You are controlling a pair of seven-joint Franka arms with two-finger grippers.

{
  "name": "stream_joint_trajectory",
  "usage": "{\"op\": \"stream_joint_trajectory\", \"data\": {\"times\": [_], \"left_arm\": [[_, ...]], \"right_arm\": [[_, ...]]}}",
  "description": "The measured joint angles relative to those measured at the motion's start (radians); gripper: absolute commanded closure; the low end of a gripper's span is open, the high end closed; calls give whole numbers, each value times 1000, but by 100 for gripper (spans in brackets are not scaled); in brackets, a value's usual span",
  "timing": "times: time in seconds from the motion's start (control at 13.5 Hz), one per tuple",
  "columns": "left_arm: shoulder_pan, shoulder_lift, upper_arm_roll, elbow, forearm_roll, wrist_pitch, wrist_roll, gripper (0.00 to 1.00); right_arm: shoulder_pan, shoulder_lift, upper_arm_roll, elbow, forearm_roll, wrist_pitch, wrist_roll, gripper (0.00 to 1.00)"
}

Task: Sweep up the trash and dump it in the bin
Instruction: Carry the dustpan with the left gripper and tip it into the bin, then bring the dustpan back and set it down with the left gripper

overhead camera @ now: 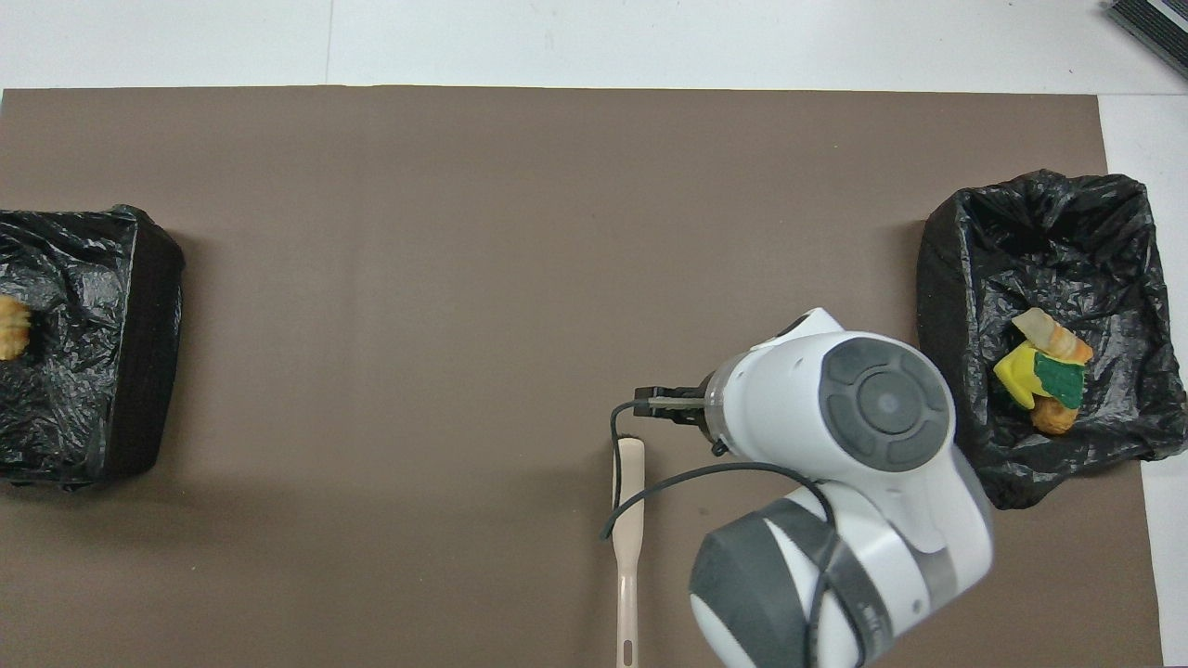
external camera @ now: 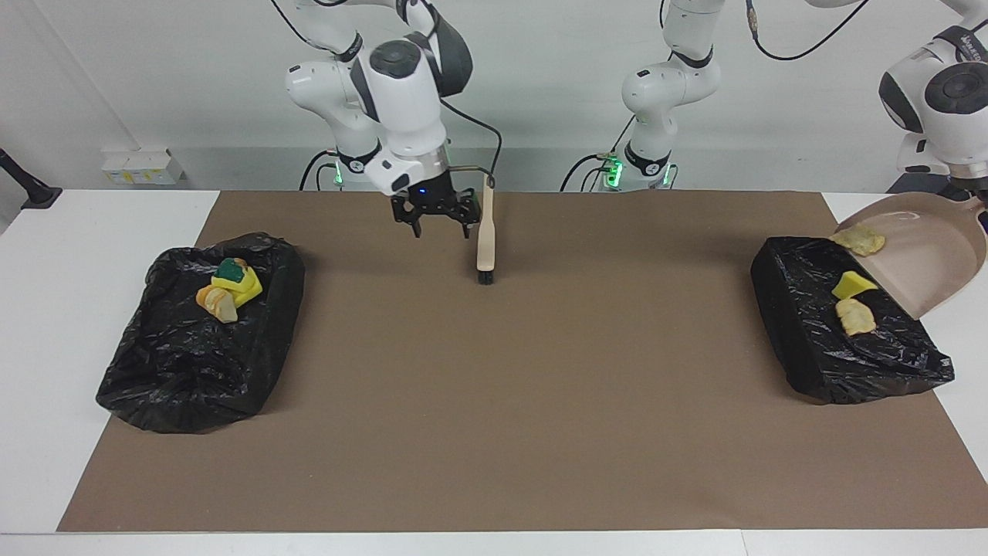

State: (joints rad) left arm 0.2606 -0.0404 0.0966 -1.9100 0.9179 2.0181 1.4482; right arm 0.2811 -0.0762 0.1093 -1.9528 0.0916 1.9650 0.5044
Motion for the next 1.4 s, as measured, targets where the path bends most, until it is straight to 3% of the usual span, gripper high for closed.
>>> {"op": "stream_joint_trajectory", "data": {"times": [0.22, 0.44, 0.74, 1.11, 1.4], "left_arm": [[-35, -4, -3, 40, 22, -67, -13, 100], [-75, -5, -11, 52, -16, -108, -99, 100], [-120, -3, -15, 50, -344, -164, -194, 100], [-372, 13, -23, 29, -551, -239, -702, 100], [-539, 45, -25, 30, -686, -233, -1063, 100]], "right_arm": [[-122, -12, -5, 73, 0, -82, -124, 0], [-181, -12, -44, 117, -32, -129, -197, 0], [-183, -16, -151, 202, -109, -242, -327, 0], [-183, -33, -169, 293, -113, -363, -364, 0], [-182, -38, -181, 300, -112, -389, -375, 0]]}}
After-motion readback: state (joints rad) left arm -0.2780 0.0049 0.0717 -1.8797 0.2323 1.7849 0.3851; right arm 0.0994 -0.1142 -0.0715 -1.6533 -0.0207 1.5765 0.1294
